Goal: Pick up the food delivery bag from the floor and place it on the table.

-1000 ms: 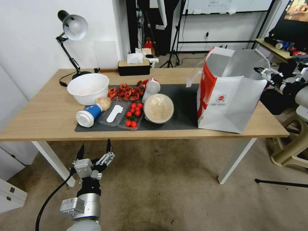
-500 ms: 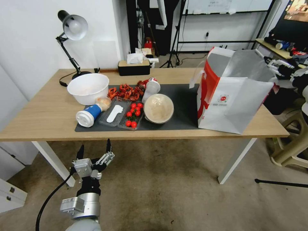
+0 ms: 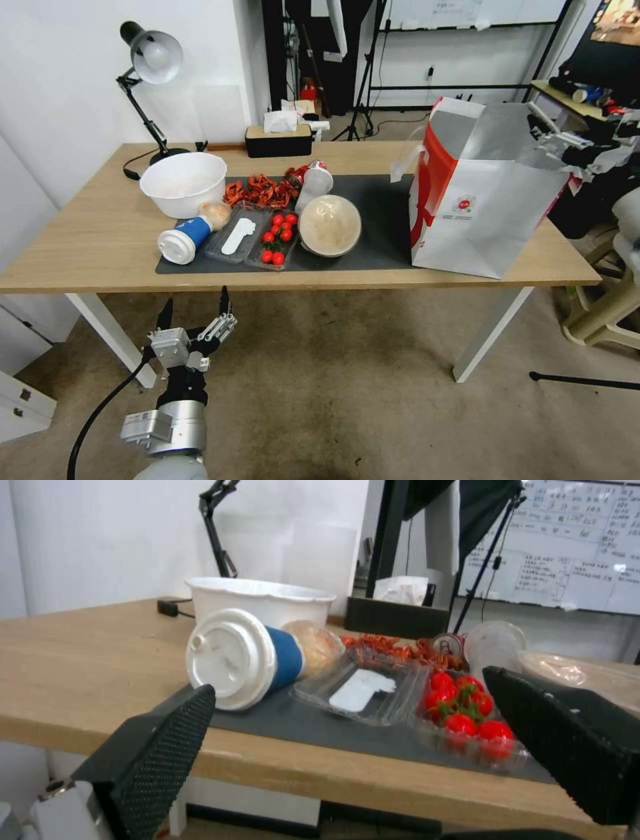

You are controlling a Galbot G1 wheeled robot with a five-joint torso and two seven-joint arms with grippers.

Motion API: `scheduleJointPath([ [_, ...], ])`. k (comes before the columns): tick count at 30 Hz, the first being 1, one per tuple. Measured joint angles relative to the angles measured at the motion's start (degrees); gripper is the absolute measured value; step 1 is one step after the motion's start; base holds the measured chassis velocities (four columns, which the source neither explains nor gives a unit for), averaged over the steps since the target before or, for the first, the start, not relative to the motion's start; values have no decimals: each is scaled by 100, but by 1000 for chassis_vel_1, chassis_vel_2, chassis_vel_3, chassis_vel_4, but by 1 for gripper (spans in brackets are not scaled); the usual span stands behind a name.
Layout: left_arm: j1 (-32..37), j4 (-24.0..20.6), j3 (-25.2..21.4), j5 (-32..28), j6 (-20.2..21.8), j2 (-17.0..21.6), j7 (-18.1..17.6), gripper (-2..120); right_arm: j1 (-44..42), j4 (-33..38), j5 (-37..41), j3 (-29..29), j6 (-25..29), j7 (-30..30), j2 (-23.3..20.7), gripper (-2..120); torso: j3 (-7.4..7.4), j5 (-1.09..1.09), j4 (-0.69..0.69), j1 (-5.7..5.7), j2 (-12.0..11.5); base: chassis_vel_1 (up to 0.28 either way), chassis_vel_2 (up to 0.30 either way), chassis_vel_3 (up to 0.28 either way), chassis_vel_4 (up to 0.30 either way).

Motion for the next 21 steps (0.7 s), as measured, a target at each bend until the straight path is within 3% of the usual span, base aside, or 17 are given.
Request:
scheduleJointPath([
  [3,6,-8,-16,-1,-12,-1,10,100,-93,209,-156,2,41,42,130,100,0,0,0,0,0,0,0,0,0],
  [6,29,-31,-48,-9,-46,-2,41,100,-446,763,-905,12,177,91,564,100,0,-2,0,0,0,0,0,0,0],
  [10,43,-36,-44,-63,-71,-14,188,100,-950,1054,-1319,153,281,57,954,100,0,-1,0,0,0,0,0,0,0],
  [12,46,-37,-44,-74,-75,-17,222,100,-1062,1097,-1401,176,310,43,1046,100,0,-1,0,0,0,0,0,0,0],
  [14,50,-24,-47,-84,-108,-22,313,100,-1652,1222,-1902,207,515,-69,1488,100,0,1,-1,0,0,0,0,0,0],
  [21,36,110,-55,-76,-176,-17,470,100,-2466,1113,-3085,-116,958,-439,2325,100,-1,0,-1,0,1,0,0,0,0],
])
